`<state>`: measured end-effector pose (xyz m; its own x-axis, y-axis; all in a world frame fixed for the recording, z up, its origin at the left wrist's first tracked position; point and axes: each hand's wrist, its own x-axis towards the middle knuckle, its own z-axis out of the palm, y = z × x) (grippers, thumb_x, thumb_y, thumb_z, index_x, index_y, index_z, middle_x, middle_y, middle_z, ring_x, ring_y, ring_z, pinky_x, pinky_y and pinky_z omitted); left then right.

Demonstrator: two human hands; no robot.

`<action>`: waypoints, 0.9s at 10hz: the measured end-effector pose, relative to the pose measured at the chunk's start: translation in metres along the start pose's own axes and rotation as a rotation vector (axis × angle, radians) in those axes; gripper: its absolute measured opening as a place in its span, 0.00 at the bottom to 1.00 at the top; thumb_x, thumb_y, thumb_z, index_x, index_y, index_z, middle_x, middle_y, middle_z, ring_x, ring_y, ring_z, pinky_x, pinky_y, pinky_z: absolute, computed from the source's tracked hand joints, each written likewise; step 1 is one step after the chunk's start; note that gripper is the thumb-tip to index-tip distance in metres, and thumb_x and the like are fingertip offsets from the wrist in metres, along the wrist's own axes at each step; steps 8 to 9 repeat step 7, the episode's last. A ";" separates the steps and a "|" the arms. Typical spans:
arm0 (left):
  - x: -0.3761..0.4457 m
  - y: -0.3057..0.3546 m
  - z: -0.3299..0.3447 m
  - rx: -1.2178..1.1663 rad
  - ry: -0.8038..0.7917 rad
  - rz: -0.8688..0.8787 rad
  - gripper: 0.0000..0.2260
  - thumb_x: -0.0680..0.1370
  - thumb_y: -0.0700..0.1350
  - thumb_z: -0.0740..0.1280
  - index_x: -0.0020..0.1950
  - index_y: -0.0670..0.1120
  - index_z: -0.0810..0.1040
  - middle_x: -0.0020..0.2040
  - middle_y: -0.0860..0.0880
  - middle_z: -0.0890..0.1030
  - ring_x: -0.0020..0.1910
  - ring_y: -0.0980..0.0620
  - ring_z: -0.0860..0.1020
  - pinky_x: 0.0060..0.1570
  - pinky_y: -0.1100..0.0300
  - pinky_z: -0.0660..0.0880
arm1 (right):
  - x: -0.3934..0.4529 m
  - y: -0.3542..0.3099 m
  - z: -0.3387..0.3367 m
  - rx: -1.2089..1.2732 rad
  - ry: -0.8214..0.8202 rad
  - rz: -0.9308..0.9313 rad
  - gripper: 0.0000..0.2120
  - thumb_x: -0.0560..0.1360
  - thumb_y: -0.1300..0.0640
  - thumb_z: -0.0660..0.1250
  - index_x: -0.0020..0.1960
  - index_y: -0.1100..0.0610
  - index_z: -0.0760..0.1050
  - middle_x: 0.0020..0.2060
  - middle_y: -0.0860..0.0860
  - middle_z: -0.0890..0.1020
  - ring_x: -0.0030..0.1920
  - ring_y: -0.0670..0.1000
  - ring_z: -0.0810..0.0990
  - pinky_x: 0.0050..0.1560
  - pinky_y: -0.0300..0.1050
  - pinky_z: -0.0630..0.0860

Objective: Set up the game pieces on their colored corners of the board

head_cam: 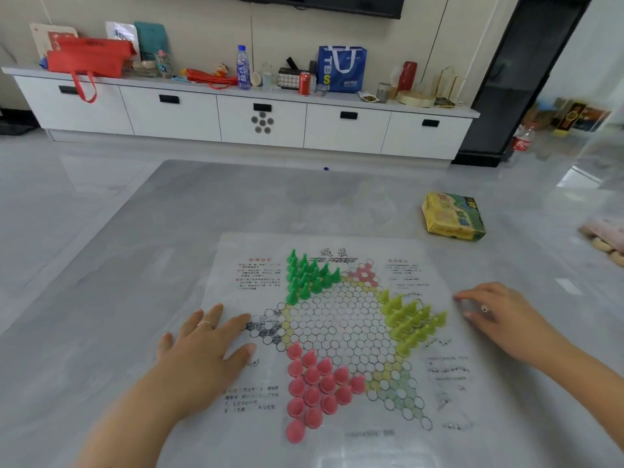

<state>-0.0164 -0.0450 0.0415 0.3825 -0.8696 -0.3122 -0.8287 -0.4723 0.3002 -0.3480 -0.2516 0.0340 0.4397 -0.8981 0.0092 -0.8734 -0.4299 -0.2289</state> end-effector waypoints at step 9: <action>0.001 -0.006 -0.003 -0.026 -0.030 0.032 0.22 0.79 0.58 0.50 0.73 0.61 0.51 0.77 0.53 0.46 0.76 0.51 0.43 0.74 0.49 0.44 | 0.001 -0.164 0.031 0.128 -0.119 -0.409 0.13 0.76 0.57 0.61 0.61 0.50 0.72 0.56 0.46 0.75 0.53 0.43 0.72 0.58 0.36 0.69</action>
